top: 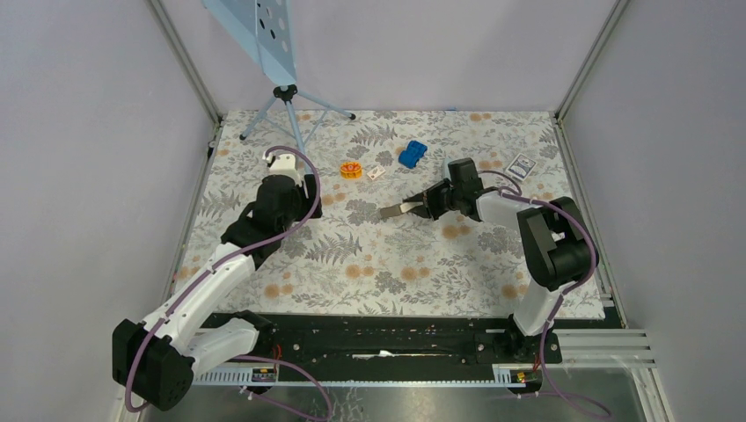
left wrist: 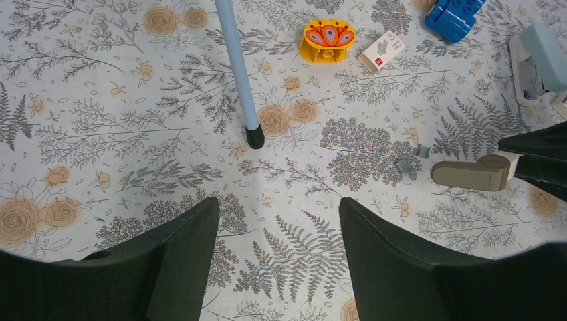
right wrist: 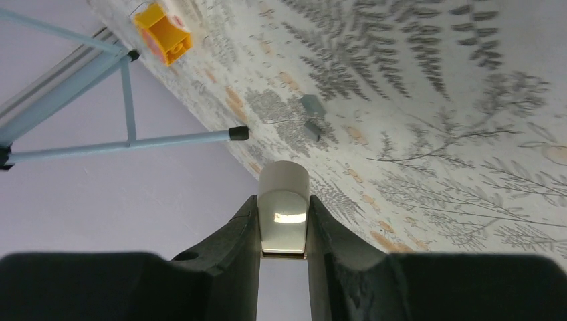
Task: Unload the staples from the stapler
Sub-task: Place the stapler at the center of the board, then move the staple box to the center of the board.
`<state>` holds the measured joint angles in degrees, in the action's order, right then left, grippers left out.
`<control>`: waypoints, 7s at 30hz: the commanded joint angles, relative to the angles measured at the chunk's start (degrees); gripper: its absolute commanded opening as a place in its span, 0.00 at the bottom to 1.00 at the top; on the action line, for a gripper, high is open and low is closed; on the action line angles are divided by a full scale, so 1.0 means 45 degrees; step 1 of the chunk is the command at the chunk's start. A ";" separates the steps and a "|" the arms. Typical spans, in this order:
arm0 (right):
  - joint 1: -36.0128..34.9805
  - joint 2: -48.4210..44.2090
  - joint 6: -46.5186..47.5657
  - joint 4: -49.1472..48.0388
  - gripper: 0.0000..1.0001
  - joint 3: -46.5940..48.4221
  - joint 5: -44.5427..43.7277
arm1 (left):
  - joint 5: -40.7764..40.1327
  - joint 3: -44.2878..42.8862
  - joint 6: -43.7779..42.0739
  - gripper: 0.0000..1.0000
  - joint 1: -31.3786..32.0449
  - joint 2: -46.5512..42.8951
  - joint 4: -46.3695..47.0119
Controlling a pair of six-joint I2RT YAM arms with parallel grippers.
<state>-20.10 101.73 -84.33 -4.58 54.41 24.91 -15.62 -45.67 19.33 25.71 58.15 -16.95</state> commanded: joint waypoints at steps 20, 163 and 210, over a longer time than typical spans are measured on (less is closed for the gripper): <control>-0.0044 -0.7895 1.4583 -1.1416 0.00 -0.5766 0.3740 | 0.7747 0.1364 -0.0294 0.70 -0.0208 -0.1908 0.5087; -0.0944 -1.5159 1.3969 0.5441 0.86 -0.1793 -0.8560 | -0.3045 -1.4952 0.2636 0.55 0.4872 1.5827 0.1543; -0.0616 -0.6064 1.2874 0.8300 0.91 0.2992 -0.9472 | 0.1074 -0.2307 0.1473 0.90 -0.1388 0.1956 -0.0649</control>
<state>-24.12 71.57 -28.12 31.16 64.29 -18.35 -13.19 -55.70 27.31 20.53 68.31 -21.02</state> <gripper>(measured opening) 0.908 0.898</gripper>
